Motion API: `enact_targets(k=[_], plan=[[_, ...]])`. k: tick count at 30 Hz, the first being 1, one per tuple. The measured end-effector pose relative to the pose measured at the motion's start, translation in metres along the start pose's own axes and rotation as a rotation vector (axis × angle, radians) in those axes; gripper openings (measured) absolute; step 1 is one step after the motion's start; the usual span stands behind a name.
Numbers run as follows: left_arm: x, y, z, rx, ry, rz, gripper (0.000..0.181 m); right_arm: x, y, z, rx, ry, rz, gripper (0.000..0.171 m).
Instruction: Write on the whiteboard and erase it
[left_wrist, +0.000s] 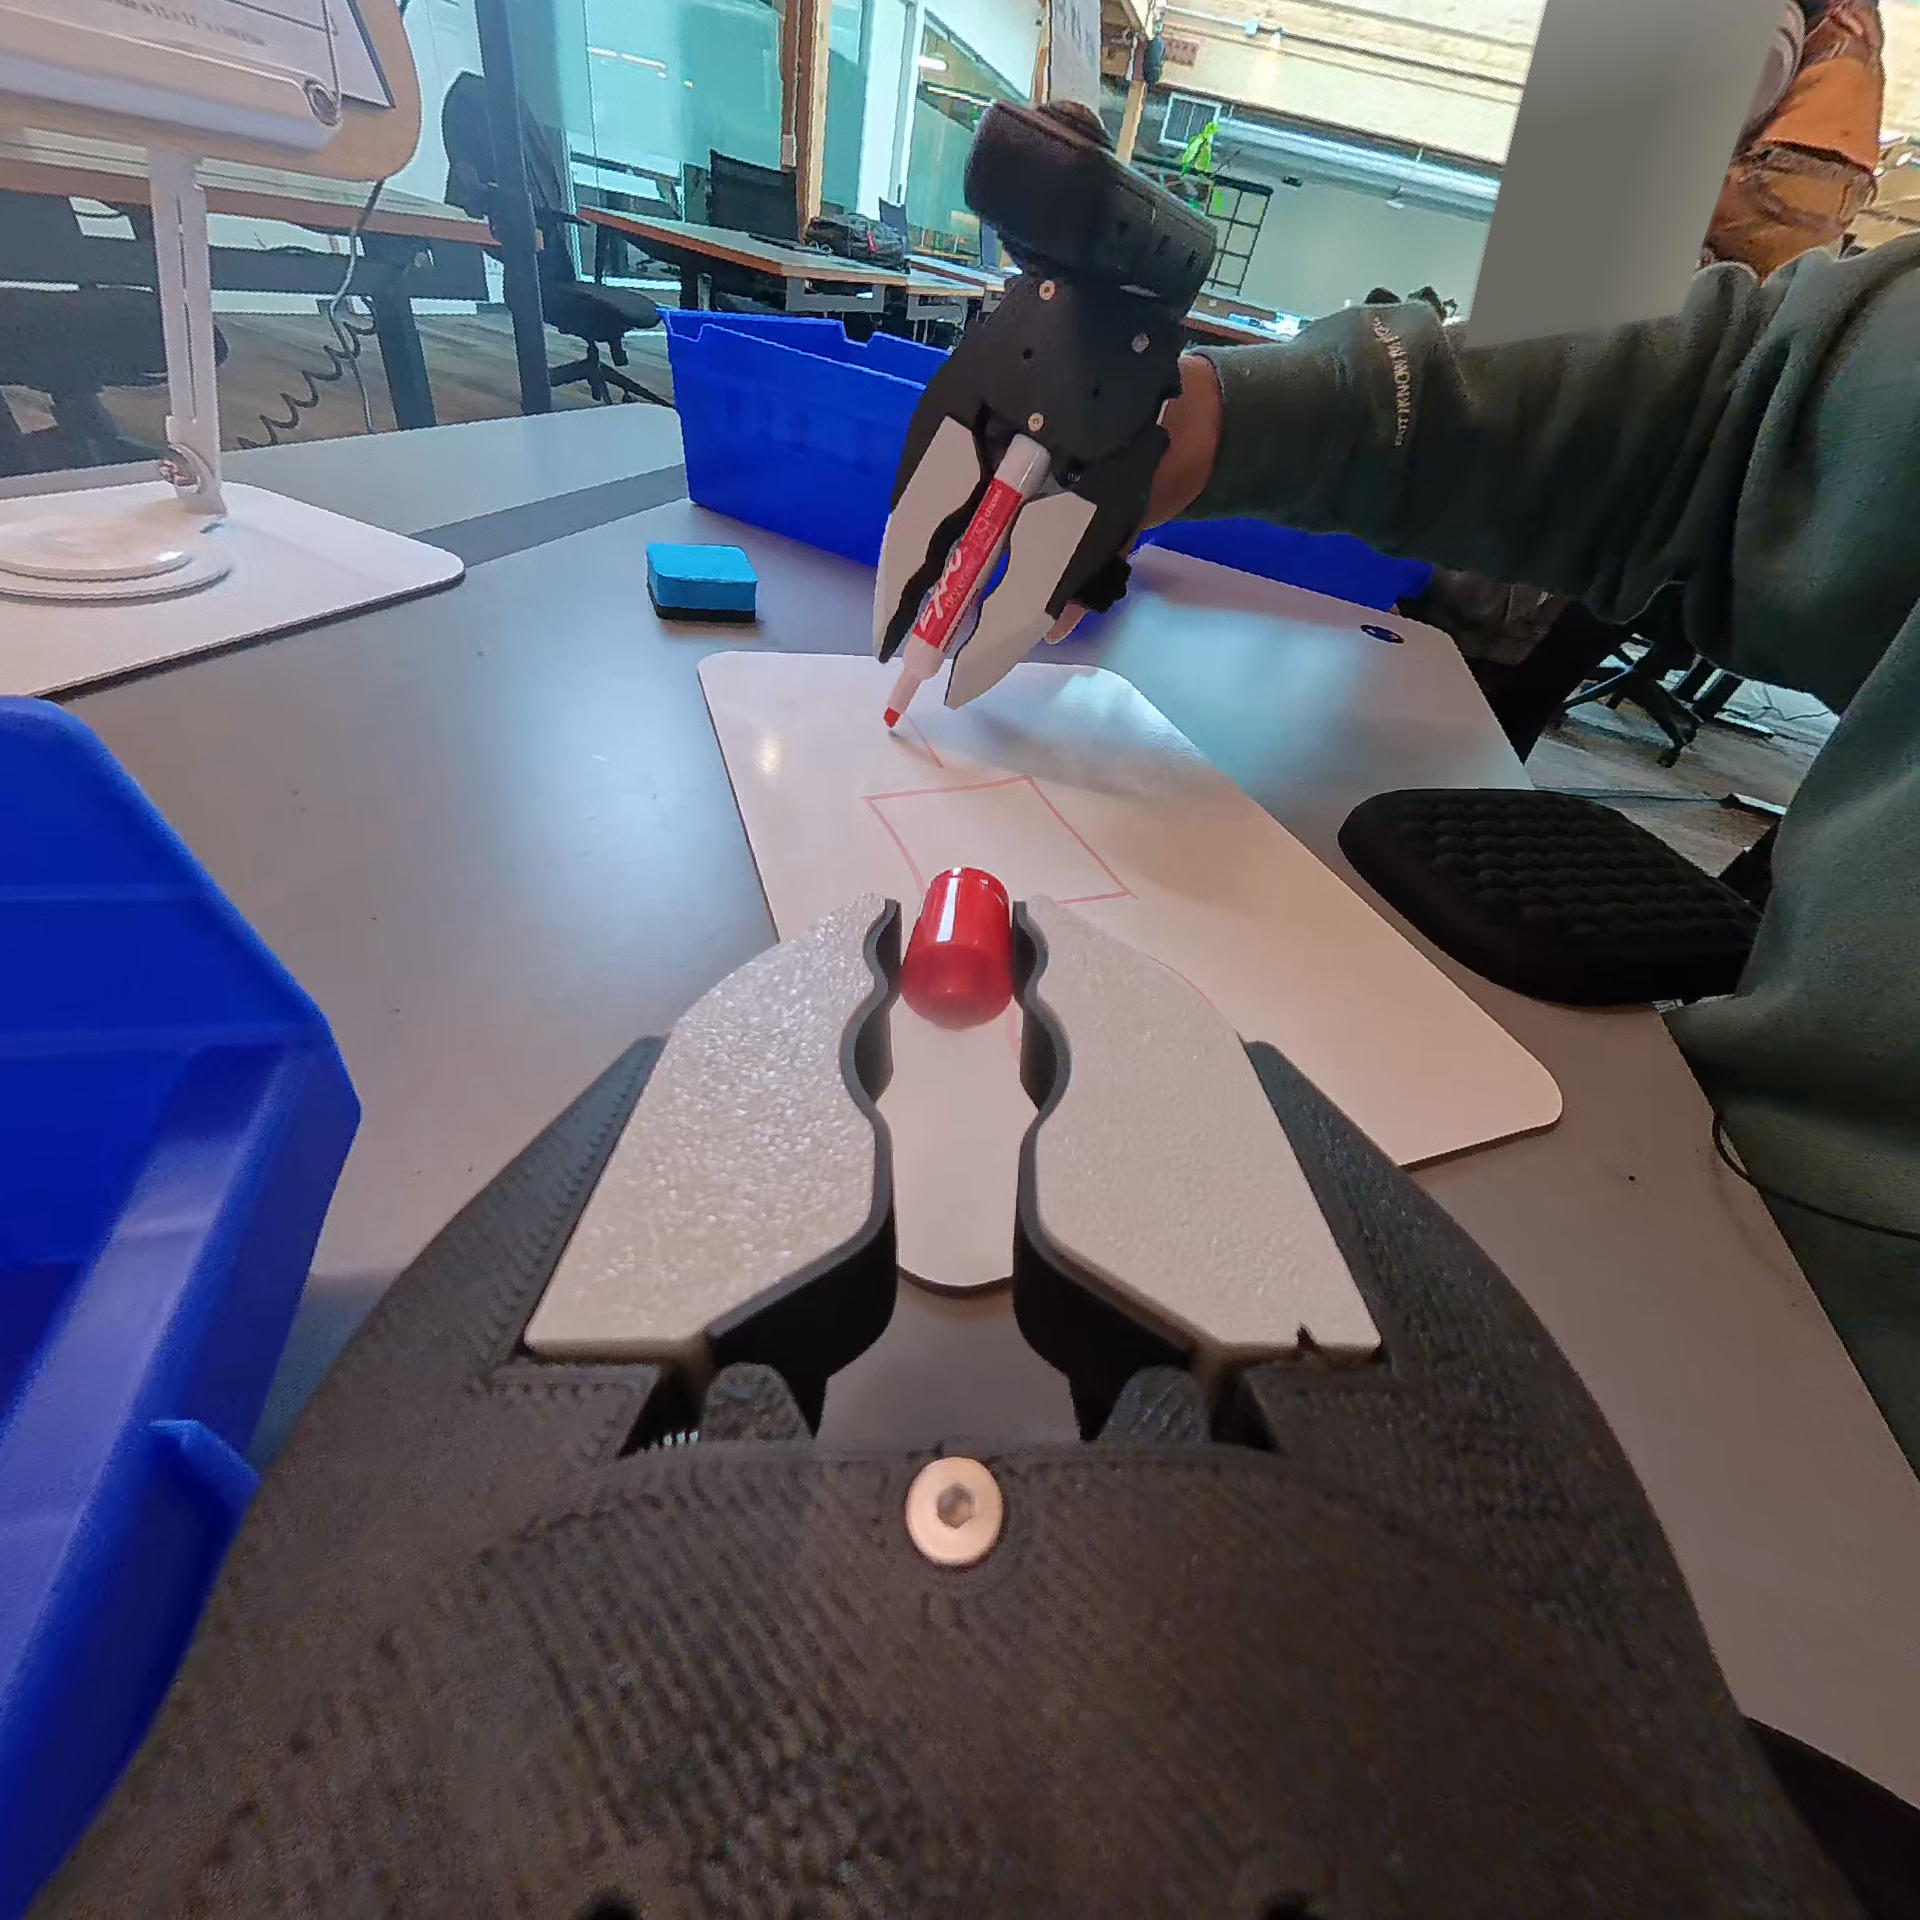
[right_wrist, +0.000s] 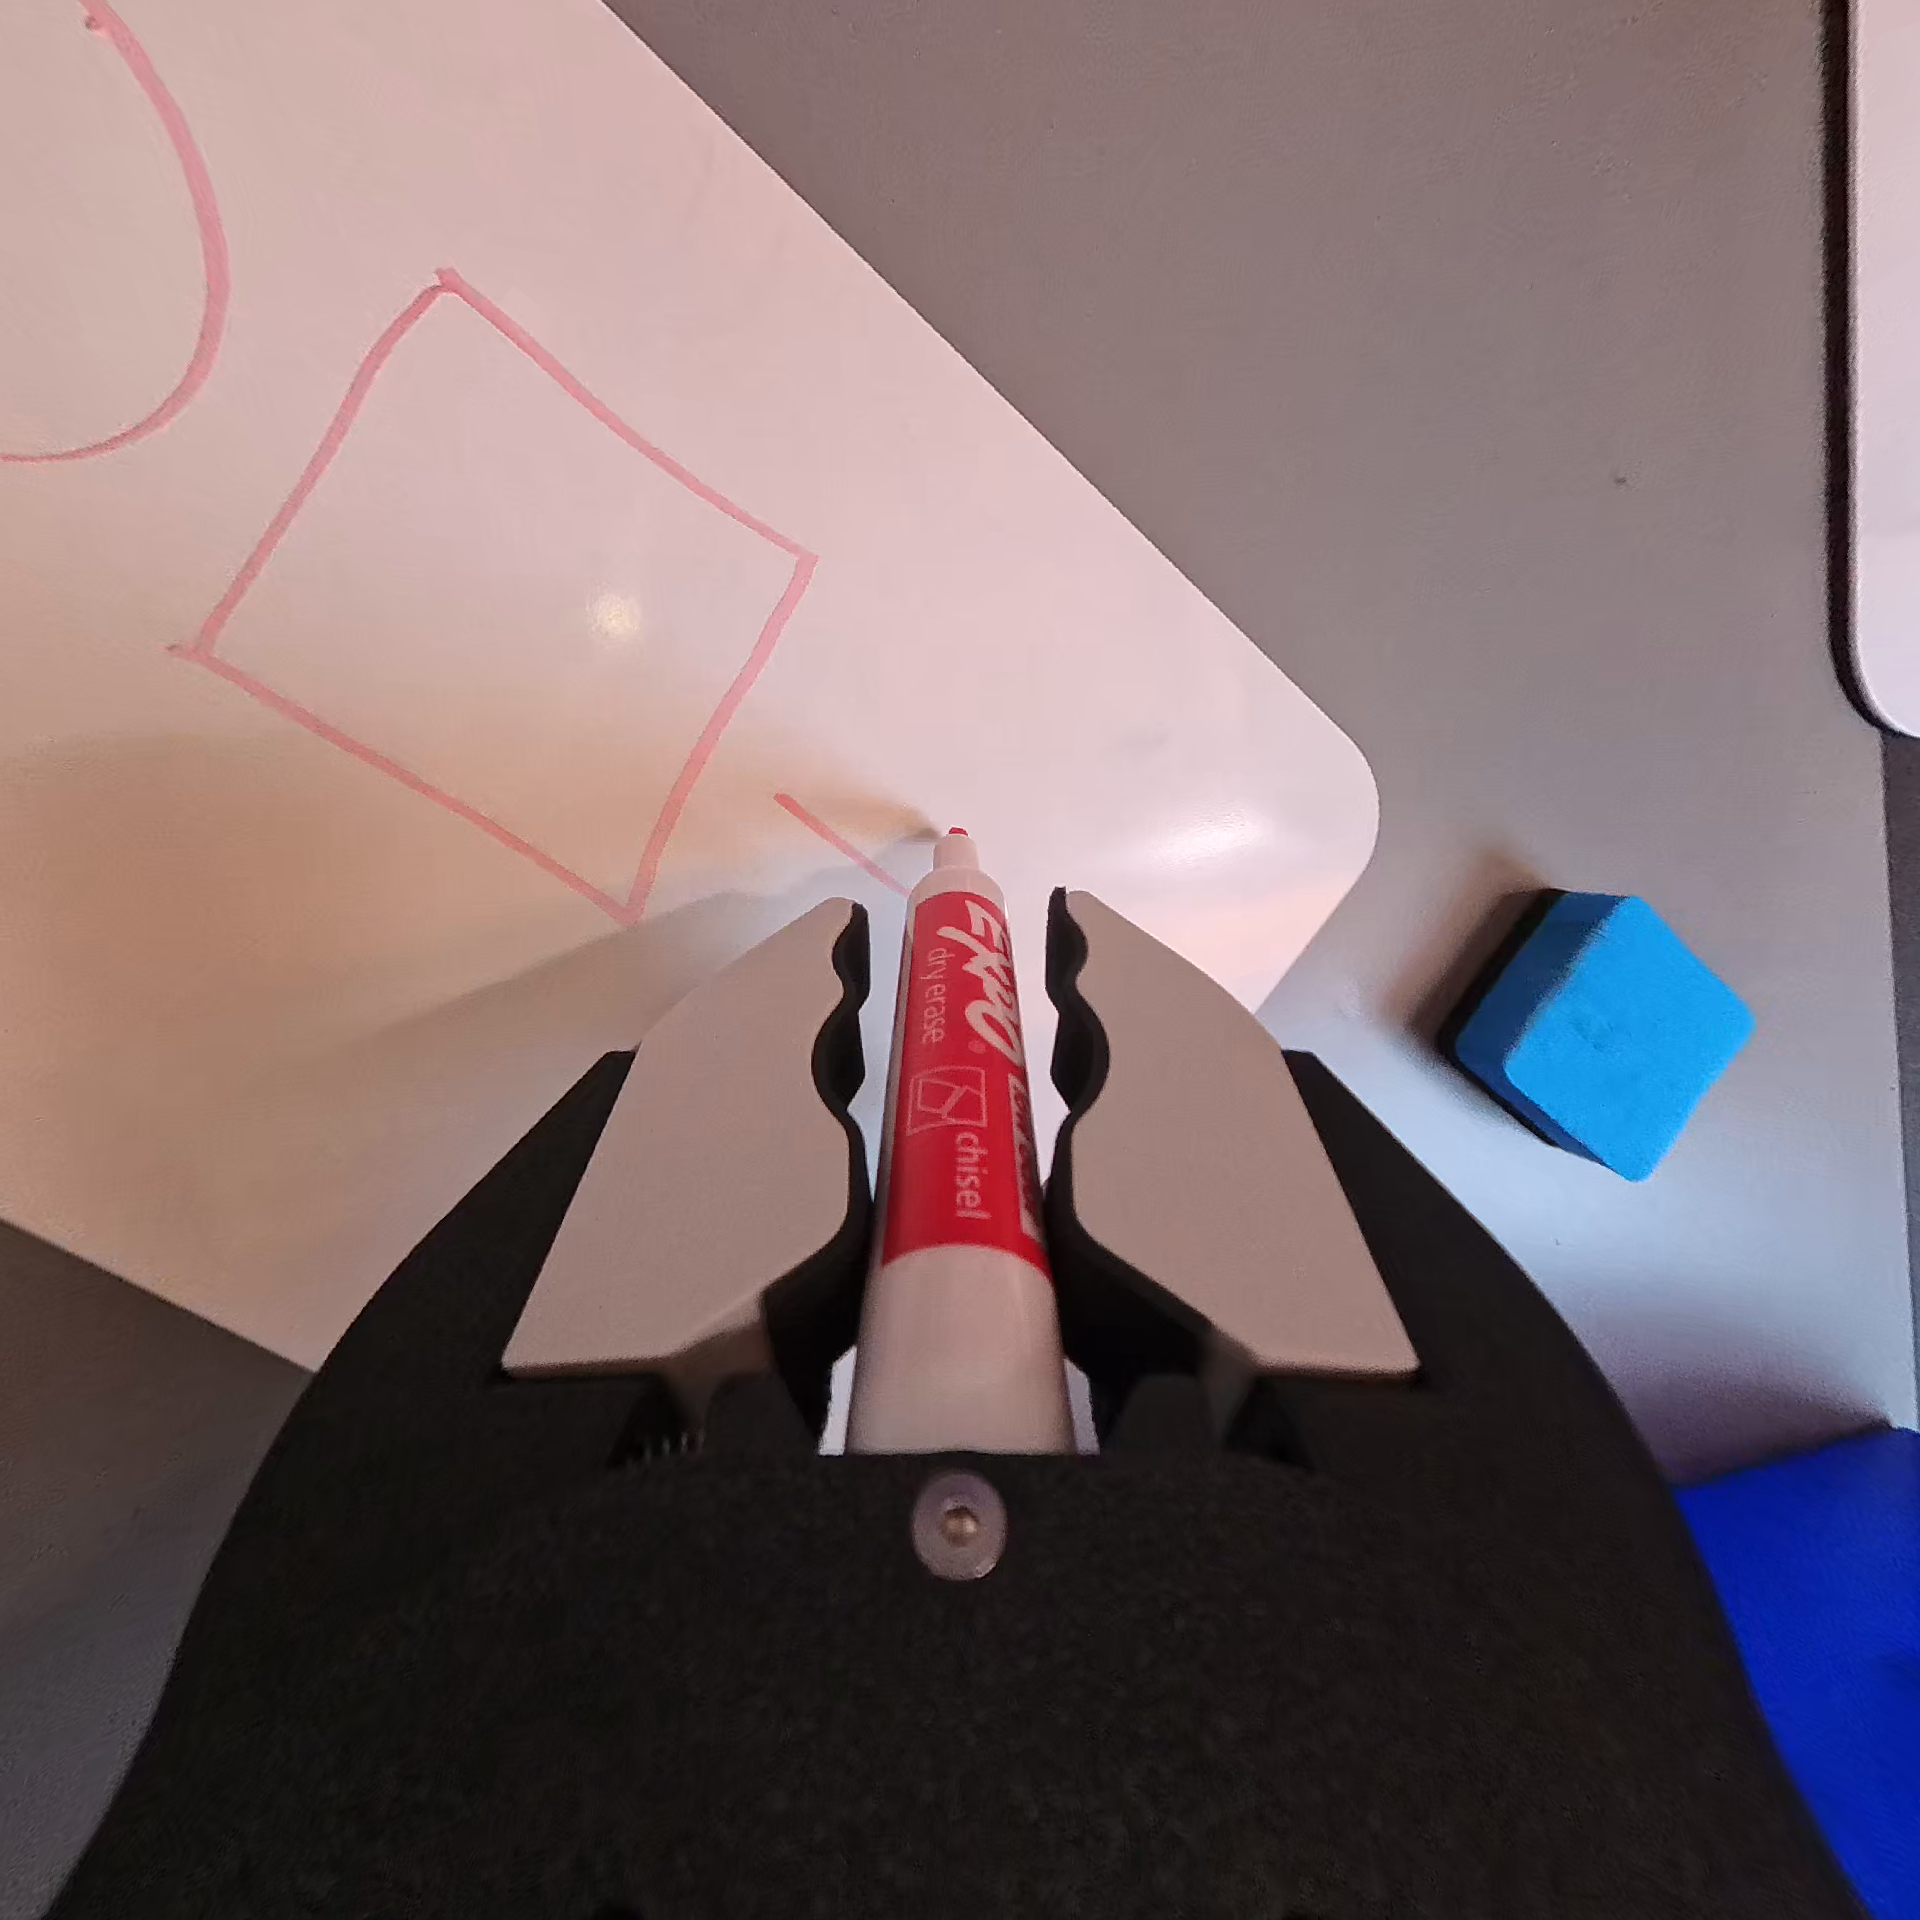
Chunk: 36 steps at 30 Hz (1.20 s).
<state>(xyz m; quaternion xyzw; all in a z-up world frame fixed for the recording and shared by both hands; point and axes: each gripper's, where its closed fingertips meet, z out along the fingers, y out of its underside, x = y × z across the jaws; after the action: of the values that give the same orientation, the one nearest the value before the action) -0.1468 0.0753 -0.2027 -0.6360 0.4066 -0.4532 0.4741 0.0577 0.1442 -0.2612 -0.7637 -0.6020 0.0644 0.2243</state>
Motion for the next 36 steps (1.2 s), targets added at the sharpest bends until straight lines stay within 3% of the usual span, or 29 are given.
enact_targets(k=[14, 23, 31, 36], plan=[[0.0, 0.0, 0.0, 0.0, 0.001, -0.004, 0.02, 0.014, 0.028, -0.008, -0.083, 0.039, -0.003, 0.033], [0.0, 0.0, -0.001, 0.001, -0.001, -0.005, 0.02, -0.028, 0.023, -0.014, -0.093, -0.038, -0.06, 0.033], [-0.001, 0.0, -0.001, 0.0, -0.009, 0.0, 0.02, 0.022, 0.024, -0.027, -0.031, 0.052, 0.035, 0.034], [-0.002, 0.0, -0.002, 0.003, -0.012, -0.007, 0.02, 0.011, 0.016, -0.016, -0.003, -0.004, 0.029, 0.034]])
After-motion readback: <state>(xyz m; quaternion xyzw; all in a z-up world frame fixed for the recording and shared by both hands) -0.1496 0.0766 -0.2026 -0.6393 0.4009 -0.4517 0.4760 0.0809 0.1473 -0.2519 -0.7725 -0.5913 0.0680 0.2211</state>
